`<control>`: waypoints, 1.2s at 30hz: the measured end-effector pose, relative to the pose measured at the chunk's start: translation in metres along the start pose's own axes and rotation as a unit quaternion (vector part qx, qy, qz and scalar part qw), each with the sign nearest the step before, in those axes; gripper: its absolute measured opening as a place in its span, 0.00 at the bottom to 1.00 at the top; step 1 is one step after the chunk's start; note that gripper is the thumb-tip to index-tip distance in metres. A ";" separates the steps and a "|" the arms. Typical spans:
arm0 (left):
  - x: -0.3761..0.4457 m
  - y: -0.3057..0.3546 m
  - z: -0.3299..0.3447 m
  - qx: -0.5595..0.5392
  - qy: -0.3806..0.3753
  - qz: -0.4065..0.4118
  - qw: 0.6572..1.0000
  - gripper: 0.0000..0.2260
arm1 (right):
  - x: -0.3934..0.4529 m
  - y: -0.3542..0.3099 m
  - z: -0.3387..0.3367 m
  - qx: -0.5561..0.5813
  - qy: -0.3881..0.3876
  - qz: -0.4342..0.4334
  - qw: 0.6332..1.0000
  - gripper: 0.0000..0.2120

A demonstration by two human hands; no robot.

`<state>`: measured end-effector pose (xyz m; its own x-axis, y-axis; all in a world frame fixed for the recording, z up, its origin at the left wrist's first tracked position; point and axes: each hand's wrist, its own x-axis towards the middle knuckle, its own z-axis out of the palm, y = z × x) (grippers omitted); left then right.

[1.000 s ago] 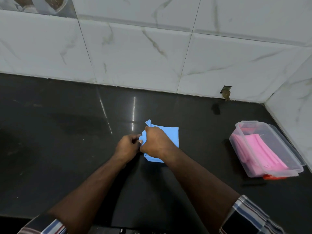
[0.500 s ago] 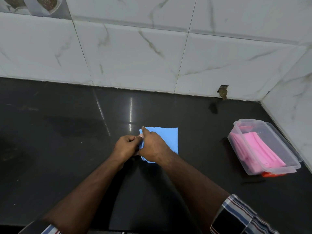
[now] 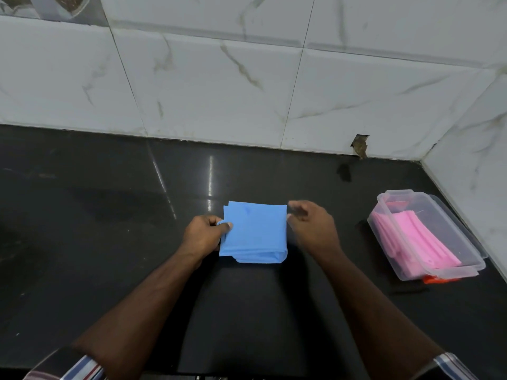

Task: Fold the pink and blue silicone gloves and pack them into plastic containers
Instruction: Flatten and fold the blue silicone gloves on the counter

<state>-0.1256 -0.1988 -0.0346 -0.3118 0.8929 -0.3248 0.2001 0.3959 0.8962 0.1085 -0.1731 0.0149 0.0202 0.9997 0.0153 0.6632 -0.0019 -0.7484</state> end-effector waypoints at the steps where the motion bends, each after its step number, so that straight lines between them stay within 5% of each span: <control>1: 0.001 0.000 0.000 0.002 0.003 -0.001 1.000 0.09 | -0.003 0.009 -0.004 -0.013 -0.021 0.014 1.000 0.16; 6: 0.002 0.002 -0.001 0.027 0.018 0.009 0.999 0.08 | -0.023 0.026 0.009 -0.023 -0.113 -0.006 0.993 0.24; 20: -0.002 0.004 -0.002 0.060 0.036 0.010 0.997 0.09 | -0.010 0.029 0.021 -0.115 -0.119 -0.096 0.981 0.25; 26: -0.007 0.008 -0.004 0.086 0.047 -0.005 0.995 0.04 | -0.007 0.034 0.036 -0.245 -0.146 -0.112 0.952 0.24; 28: -0.010 0.010 -0.004 0.123 0.072 0.023 0.989 0.11 | -0.007 0.036 0.038 -0.264 -0.144 -0.112 0.947 0.24; 32: -0.022 0.018 0.008 0.309 0.130 0.231 0.913 0.22 | -0.001 0.033 0.037 -0.277 -0.134 -0.125 0.943 0.24; 36: -0.020 0.027 0.036 0.418 0.034 0.337 0.843 0.20 | 0.001 0.033 0.039 -0.286 -0.135 -0.144 0.937 0.23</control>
<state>-0.0808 -0.1987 -0.0150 0.0887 0.9722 0.2168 0.9289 -0.1593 0.3344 0.1010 -0.1712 -0.0354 -0.3608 0.9304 -0.0648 0.9065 0.3335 -0.2589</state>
